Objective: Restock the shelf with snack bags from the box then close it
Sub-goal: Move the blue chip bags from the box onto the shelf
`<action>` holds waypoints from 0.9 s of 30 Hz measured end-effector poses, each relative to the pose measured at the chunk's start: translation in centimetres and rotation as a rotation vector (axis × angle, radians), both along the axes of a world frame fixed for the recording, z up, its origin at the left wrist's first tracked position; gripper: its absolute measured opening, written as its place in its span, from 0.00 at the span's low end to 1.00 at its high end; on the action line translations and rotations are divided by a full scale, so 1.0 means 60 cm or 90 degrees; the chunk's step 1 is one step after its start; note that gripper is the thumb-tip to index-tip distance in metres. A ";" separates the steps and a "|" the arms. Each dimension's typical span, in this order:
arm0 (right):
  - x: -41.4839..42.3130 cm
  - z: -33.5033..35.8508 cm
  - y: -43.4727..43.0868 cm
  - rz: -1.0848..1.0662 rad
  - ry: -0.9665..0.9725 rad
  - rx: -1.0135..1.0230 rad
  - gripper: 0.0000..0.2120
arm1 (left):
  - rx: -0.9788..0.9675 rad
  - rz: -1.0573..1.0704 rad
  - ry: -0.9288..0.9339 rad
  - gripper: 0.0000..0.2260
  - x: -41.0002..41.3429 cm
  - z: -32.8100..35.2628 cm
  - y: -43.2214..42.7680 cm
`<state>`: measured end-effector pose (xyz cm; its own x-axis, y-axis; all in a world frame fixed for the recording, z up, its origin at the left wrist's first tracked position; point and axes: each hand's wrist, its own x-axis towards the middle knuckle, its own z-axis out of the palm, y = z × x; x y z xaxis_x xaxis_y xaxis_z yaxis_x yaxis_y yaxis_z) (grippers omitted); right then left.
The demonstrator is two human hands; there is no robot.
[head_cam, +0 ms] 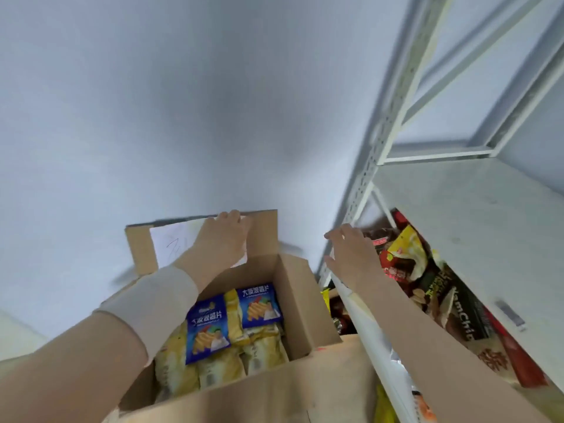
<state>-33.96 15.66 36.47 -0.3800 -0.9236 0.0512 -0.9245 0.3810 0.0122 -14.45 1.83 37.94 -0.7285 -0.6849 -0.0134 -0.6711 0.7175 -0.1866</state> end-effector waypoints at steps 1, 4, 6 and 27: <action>0.021 -0.016 -0.024 0.014 -0.001 0.018 0.20 | 0.014 0.026 0.007 0.17 0.031 -0.019 -0.016; 0.085 -0.062 -0.081 0.056 0.000 0.074 0.19 | 0.077 0.093 -0.008 0.18 0.109 -0.074 -0.053; 0.112 -0.095 -0.118 0.077 0.012 0.100 0.20 | 0.102 0.120 -0.013 0.17 0.147 -0.113 -0.081; 0.064 -0.720 -0.310 -0.049 -0.209 0.368 0.27 | 0.556 0.527 0.045 0.20 0.172 -0.750 -0.221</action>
<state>-30.12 -2.96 -6.76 -0.3572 -0.7374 -0.5733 -0.8854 0.4628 -0.0436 -4.12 -11.45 -7.06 -0.0910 -0.7250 -0.6827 -0.9767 -0.0690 0.2034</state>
